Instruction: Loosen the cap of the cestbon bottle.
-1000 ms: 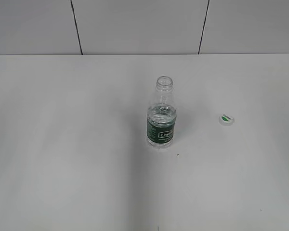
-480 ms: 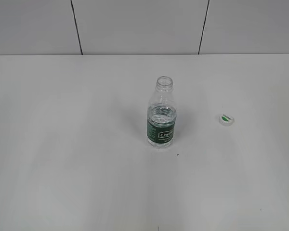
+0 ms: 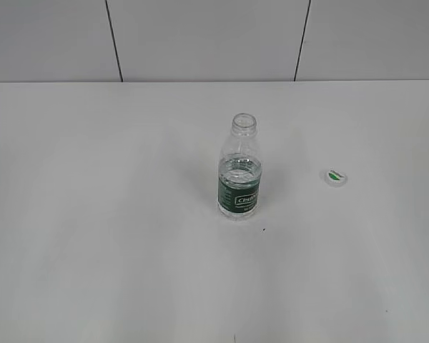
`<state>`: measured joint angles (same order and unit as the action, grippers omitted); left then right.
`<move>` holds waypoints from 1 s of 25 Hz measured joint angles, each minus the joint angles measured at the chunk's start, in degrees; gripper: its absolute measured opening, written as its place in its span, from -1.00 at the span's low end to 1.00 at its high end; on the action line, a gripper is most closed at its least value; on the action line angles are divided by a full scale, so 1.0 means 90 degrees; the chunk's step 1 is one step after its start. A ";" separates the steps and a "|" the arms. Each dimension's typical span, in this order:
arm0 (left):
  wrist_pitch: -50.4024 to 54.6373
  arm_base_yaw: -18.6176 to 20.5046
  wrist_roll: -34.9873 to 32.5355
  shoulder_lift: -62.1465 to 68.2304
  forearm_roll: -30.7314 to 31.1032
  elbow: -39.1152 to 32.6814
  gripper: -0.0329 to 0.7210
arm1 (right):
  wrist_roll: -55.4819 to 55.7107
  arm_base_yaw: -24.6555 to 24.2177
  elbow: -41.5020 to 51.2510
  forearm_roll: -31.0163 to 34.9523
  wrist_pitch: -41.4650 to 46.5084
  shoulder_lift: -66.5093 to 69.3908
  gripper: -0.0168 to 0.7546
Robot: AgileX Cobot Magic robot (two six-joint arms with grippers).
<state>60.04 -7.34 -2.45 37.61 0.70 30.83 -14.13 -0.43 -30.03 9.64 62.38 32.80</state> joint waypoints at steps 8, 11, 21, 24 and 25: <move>0.0094 0.0000 0.0000 -0.0746 -0.0127 -0.0062 0.37 | 0.0000 0.0000 0.0051 0.0005 0.0045 -0.0887 0.56; 0.0101 0.0000 0.0000 -0.1184 -0.0132 -0.0062 0.37 | 0.0000 0.0000 0.0051 0.0005 0.0045 -0.1262 0.56; 0.0125 0.0000 0.0000 -0.3074 -0.0127 -0.0063 0.37 | 0.0000 0.0000 0.0051 -0.0014 0.0052 -0.2626 0.56; 0.0125 0.0000 0.0000 -0.3524 -0.0127 -0.0063 0.37 | 0.0000 0.0000 0.0059 -0.0014 0.0052 -0.2875 0.56; 0.0125 0.0000 0.0000 -0.3641 -0.0127 -0.0063 0.37 | 0.0000 0.0000 0.0059 -0.0014 0.0052 -0.2967 0.56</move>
<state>61.17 -7.34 -2.45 4.84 -0.45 30.26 -14.13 -0.43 -29.50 9.52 62.84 6.10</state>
